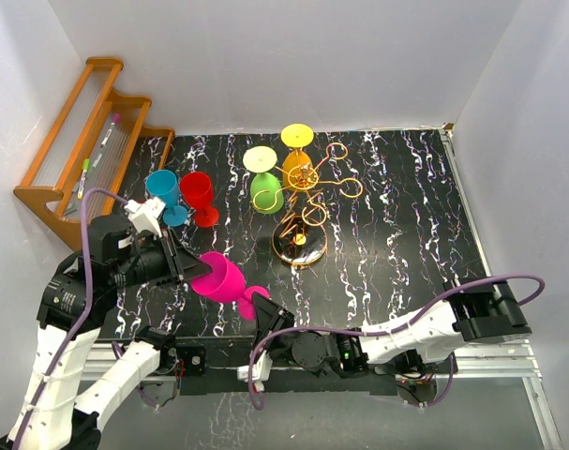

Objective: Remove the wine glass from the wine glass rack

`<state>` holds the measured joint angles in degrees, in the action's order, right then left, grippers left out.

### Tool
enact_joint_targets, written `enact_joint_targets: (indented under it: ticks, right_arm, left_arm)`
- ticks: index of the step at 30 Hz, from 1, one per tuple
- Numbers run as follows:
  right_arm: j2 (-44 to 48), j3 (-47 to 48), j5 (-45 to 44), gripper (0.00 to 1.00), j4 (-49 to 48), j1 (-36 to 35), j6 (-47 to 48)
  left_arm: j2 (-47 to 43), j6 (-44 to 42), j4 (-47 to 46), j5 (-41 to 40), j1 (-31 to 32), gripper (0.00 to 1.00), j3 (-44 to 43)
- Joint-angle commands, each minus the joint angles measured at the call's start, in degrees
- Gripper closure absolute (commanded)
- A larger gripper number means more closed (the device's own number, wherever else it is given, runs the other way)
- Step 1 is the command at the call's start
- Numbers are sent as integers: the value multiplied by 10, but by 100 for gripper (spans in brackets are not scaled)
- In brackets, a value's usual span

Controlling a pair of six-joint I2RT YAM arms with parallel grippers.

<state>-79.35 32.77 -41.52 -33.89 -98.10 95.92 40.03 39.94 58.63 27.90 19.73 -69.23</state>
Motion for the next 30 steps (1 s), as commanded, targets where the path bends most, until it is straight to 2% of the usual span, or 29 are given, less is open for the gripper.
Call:
enact_joint_targets:
  ticks: [1,3,7,8,12,15,21,26,30]
  right_arm:
    - [3,23,-1,88,-50,-95,4]
    - [0,24,-13,75,-50,-95,-8]
    - [-3,20,-41,33,-43,-95,-41]
    - [-1,15,-44,30,-38,-95,-50]
    - [17,7,-54,24,10,-95,-104]
    - [31,9,-67,24,57,-96,-148]
    - [52,43,-102,26,154,-102,-256]
    - [39,131,-142,27,302,-102,-427]
    - [37,185,-168,28,376,-102,-522]
  left_arm:
    - [8,-22,38,-34,1,100,-13]
    - [9,-26,52,-58,2,100,-27]
    - [13,-40,86,-137,1,100,-60]
    - [17,-44,96,-162,1,100,-68]
    - [31,-63,109,-265,1,100,-81]
    - [44,-72,105,-358,2,100,-73]
    - [95,-104,39,-481,1,100,-27]
    - [185,-123,-27,-530,0,100,-15]
    - [245,-141,-72,-552,-20,100,-23]
